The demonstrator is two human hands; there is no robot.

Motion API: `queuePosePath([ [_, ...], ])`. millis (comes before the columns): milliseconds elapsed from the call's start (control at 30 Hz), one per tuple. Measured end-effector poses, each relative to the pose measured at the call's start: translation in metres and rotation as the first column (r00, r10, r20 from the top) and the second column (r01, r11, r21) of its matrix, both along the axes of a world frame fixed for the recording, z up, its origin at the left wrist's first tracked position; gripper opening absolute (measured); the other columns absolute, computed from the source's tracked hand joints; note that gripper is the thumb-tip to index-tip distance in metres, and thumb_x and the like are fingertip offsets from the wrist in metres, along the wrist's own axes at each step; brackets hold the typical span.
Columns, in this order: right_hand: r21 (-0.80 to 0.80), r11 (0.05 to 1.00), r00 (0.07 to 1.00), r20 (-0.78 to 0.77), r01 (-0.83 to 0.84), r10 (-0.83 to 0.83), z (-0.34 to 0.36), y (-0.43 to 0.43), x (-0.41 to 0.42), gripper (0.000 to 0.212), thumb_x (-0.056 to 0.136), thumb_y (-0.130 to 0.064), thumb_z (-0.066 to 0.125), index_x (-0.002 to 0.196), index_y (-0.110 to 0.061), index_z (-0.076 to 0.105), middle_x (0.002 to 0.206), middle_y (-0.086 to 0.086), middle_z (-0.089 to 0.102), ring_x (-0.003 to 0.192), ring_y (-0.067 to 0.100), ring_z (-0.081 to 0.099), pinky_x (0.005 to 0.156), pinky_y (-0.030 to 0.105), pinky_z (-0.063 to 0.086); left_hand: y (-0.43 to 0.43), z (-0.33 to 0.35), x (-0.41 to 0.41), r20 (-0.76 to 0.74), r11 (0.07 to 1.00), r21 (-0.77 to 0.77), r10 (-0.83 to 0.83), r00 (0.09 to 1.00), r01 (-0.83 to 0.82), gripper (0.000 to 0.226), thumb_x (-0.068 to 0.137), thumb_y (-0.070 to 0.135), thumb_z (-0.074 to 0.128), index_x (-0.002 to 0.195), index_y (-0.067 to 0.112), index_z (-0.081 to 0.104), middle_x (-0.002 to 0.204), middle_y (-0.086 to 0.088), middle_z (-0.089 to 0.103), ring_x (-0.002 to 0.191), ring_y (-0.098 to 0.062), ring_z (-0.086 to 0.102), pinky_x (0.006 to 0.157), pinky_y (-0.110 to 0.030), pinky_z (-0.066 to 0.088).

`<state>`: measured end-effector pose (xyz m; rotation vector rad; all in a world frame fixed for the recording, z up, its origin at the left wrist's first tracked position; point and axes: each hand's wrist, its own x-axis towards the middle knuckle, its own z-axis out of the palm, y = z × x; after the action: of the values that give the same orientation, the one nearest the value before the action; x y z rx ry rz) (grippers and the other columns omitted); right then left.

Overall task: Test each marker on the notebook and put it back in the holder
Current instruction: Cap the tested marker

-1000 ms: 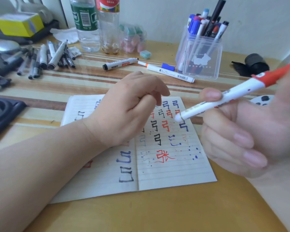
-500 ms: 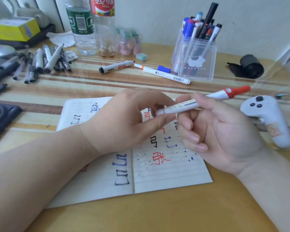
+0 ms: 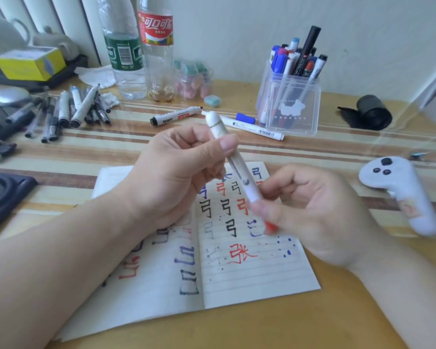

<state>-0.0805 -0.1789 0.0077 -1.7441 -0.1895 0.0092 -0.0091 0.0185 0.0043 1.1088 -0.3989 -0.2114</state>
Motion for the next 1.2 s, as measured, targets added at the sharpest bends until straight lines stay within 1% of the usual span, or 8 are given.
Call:
queuePosePath([
  [233,-0.02,0.996,0.996,0.003,-0.092,0.092,-0.004,0.011,-0.003,0.026,0.08,-0.01,0.08,0.104,-0.008,0.07,0.087,0.016,0.075,0.074,0.034,0.072,0.065,0.04,0.061,-0.003,-0.003,-0.01,0.093,0.958,0.279,-0.097,0.991,0.068,0.01,0.076,0.026,0.081,0.076,0.016,0.079,0.067,-0.002,0.069,0.058,-0.009,0.058,0.061,-0.018,0.049],
  [333,0.072,0.993,0.996,-0.012,-0.091,0.092,-0.004,0.011,-0.001,0.017,0.085,-0.012,0.071,0.099,-0.003,0.07,0.078,0.016,0.072,0.059,0.01,0.063,0.054,0.016,0.048,-0.003,-0.003,-0.011,0.087,0.947,0.303,-0.135,0.987,0.103,0.012,0.079,0.025,0.081,0.083,0.013,0.079,0.076,-0.01,0.073,0.07,-0.017,0.063,0.07,-0.024,0.053],
  [433,0.109,0.99,0.996,-0.021,-0.089,0.092,-0.004,0.009,0.001,0.014,0.085,-0.012,0.069,0.094,-0.002,0.07,0.078,0.022,0.068,0.056,0.009,0.059,0.051,0.012,0.044,-0.003,-0.005,-0.008,0.056,0.949,0.293,-0.139,0.989,0.116,0.017,0.084,0.03,0.079,0.091,0.014,0.079,0.081,-0.02,0.071,0.074,-0.028,0.06,0.077,-0.042,0.048],
  [567,0.125,0.99,0.996,-0.045,-0.065,0.071,-0.002,0.008,0.001,0.014,0.086,-0.017,0.067,0.095,-0.007,0.07,0.077,0.017,0.067,0.059,0.016,0.057,0.05,0.016,0.043,-0.003,-0.008,-0.005,0.07,0.958,0.284,-0.074,0.995,0.051,0.032,0.079,0.045,0.072,0.09,0.015,0.076,0.065,-0.007,0.062,0.06,-0.02,0.05,0.062,-0.032,0.042],
  [800,0.039,0.999,0.999,-0.016,-0.03,0.031,0.004,0.002,-0.002,0.021,0.091,-0.03,0.06,0.106,-0.029,0.075,0.06,0.001,0.05,0.052,0.02,0.045,0.05,0.03,0.041,0.0,-0.008,-0.004,0.079,0.967,0.231,-0.13,0.988,0.108,0.03,0.076,0.035,0.078,0.085,0.007,0.074,0.064,-0.004,0.059,0.059,-0.018,0.046,0.058,-0.024,0.041],
  [1000,0.322,0.946,0.999,-0.005,0.037,-0.037,0.006,-0.007,0.001,0.045,0.069,-0.032,0.089,0.105,-0.013,0.072,0.073,0.015,0.06,0.06,0.028,0.053,0.05,0.033,0.042,0.001,-0.004,-0.002,-0.046,0.995,0.048,-0.089,0.995,0.092,0.021,0.066,0.022,0.083,0.076,0.008,0.07,0.068,-0.016,0.065,0.055,-0.022,0.049,0.057,-0.026,0.044],
  [1133,0.467,0.882,0.992,0.056,0.071,-0.109,0.009,-0.004,0.001,0.042,0.069,-0.036,0.091,0.097,-0.01,0.072,0.072,0.013,0.06,0.064,0.022,0.056,0.061,0.03,0.047,0.0,-0.004,-0.008,-0.007,0.957,0.278,-0.084,0.996,0.082,0.031,0.057,0.031,0.091,0.073,0.011,0.073,0.076,-0.023,0.073,0.062,-0.024,0.064,0.064,-0.032,0.052],
  [1200,0.353,0.925,0.979,0.091,0.139,-0.182,0.015,-0.001,-0.001,0.035,0.074,-0.039,0.084,0.096,-0.013,0.074,0.076,0.01,0.061,0.067,0.021,0.056,0.065,0.036,0.049,-0.002,-0.004,-0.011,0.0,0.938,0.336,-0.094,0.996,0.089,0.034,0.056,0.035,0.092,0.073,0.011,0.075,0.078,-0.024,0.074,0.069,-0.029,0.067,0.072,-0.038,0.054],
])
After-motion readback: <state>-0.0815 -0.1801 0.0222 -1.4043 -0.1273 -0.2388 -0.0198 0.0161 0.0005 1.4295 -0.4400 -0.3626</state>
